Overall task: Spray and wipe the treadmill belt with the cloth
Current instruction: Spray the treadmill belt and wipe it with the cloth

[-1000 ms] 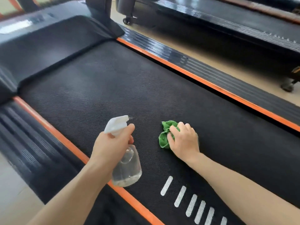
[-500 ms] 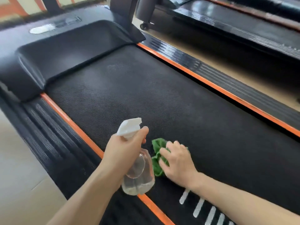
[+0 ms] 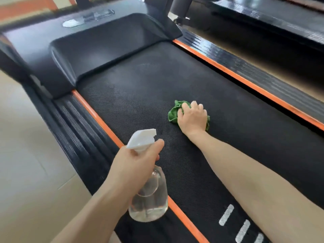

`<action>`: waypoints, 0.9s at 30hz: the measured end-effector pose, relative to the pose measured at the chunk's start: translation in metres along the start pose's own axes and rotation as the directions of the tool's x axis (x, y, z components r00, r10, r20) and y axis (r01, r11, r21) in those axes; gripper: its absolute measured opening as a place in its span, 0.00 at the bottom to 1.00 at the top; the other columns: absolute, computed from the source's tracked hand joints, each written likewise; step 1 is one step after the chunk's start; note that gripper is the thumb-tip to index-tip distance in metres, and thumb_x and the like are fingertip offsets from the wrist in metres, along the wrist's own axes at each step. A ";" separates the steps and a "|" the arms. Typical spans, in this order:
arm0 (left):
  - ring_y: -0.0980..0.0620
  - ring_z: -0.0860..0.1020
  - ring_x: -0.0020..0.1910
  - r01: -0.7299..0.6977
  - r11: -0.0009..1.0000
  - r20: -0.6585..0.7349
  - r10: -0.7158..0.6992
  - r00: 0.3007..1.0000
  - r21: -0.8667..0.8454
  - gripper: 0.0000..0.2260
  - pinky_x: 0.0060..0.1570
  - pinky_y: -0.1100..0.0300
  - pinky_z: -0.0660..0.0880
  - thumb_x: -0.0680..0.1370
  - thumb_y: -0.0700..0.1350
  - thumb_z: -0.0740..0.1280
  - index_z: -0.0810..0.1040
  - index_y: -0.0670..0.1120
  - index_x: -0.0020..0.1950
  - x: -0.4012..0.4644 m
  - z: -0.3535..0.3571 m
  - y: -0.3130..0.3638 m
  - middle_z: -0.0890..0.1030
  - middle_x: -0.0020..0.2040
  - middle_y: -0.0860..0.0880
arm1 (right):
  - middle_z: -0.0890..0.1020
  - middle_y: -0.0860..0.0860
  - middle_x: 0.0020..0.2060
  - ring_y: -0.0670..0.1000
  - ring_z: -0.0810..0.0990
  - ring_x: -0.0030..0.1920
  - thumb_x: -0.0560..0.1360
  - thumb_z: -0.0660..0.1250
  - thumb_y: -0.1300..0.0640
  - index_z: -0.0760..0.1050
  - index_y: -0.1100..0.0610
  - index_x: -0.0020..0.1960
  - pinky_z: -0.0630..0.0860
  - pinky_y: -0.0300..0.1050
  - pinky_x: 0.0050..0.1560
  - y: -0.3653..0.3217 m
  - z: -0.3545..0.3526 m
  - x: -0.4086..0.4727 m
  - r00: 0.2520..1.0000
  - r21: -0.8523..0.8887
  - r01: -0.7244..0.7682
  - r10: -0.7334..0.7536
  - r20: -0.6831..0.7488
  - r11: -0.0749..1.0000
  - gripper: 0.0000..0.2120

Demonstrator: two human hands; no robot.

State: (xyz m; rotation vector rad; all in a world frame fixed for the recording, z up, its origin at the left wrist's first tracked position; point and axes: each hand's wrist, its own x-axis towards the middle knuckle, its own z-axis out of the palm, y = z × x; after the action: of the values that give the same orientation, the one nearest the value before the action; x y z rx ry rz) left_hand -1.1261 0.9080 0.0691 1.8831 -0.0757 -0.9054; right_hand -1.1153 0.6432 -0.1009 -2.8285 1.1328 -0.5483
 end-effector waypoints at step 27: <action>0.47 0.81 0.37 0.036 0.998 -0.196 -0.046 0.980 -0.056 0.19 0.45 0.54 0.78 0.77 0.60 0.73 0.84 0.45 0.38 -0.009 -0.038 -0.009 0.85 0.36 0.45 | 0.74 0.55 0.41 0.60 0.73 0.42 0.76 0.61 0.47 0.74 0.56 0.43 0.70 0.51 0.41 -0.035 -0.027 -0.089 0.974 0.090 0.212 -0.218 0.065 0.973 0.13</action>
State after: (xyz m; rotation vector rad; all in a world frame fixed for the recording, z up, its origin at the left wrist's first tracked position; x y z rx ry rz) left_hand -1.1121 0.9453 0.0746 1.9216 0.1064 -0.7366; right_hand -1.1606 0.7314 -0.0967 -2.8906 0.7767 -0.4833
